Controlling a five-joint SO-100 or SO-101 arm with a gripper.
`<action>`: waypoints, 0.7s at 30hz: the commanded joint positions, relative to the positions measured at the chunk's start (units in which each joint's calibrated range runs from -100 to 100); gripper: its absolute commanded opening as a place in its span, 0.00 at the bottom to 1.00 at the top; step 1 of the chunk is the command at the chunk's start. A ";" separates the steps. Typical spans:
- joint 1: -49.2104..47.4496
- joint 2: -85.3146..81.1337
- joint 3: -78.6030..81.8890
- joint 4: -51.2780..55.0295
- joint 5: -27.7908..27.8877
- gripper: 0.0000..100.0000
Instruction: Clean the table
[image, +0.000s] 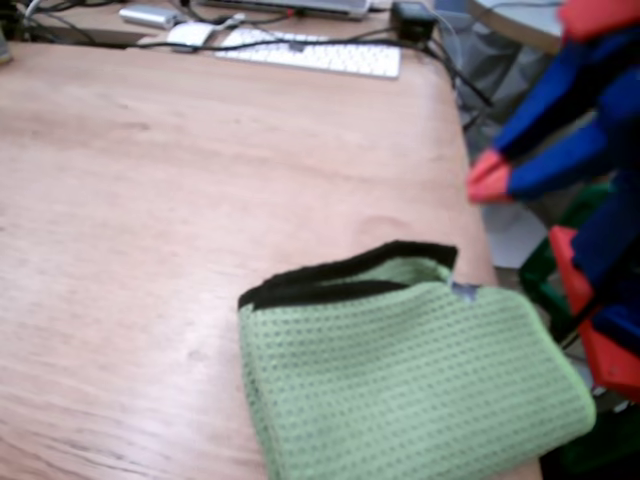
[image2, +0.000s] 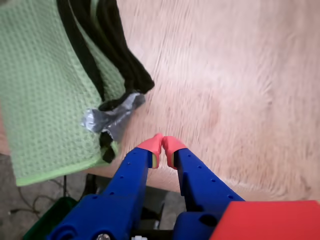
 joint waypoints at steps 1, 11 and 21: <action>0.79 -6.07 5.92 -2.10 0.05 0.01; -0.73 -6.24 7.71 -2.60 0.05 0.01; 0.28 -6.24 7.80 -2.60 0.05 0.01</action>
